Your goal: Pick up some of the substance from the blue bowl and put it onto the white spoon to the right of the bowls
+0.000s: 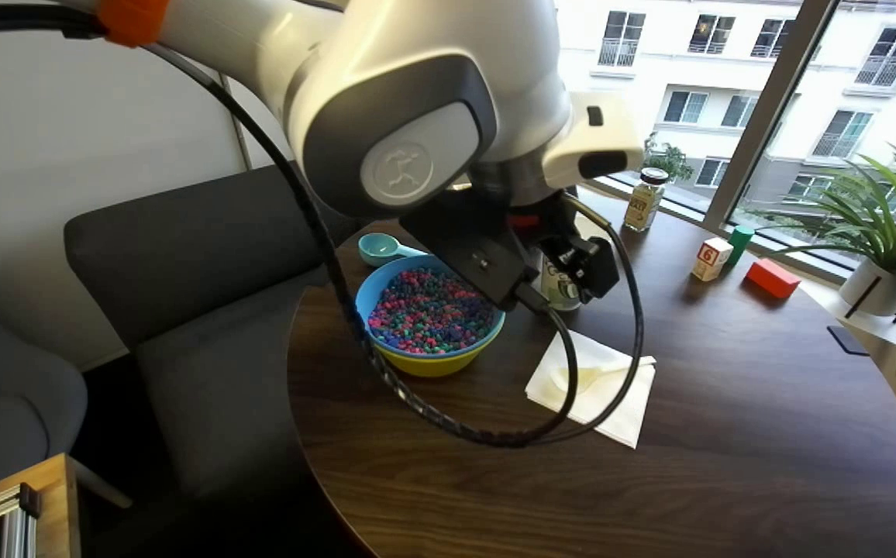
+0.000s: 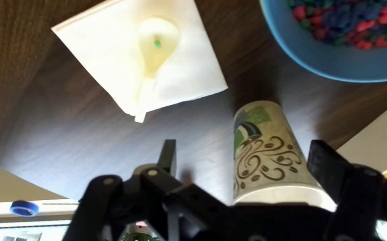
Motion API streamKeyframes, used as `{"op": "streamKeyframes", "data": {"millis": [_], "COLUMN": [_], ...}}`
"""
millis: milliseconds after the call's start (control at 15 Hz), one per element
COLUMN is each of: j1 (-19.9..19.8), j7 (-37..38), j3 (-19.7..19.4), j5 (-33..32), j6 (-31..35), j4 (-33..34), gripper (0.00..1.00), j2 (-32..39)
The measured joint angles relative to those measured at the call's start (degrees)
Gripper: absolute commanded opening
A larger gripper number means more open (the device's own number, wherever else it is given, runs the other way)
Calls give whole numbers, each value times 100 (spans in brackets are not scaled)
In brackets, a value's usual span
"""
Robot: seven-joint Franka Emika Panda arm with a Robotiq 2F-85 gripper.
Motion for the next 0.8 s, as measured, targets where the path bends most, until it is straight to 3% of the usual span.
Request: {"op": "streamKeyframes", "data": {"millis": [467, 733, 800], "j1": [253, 299, 299], "j7": [-246, -399, -455], "j3": [156, 156, 155], "j5": [344, 313, 312], "j6": [-1756, -1964, -1959], "j4": [-178, -426, -492], "gripper": [100, 100, 95], "j2": [-629, -615, -600]}}
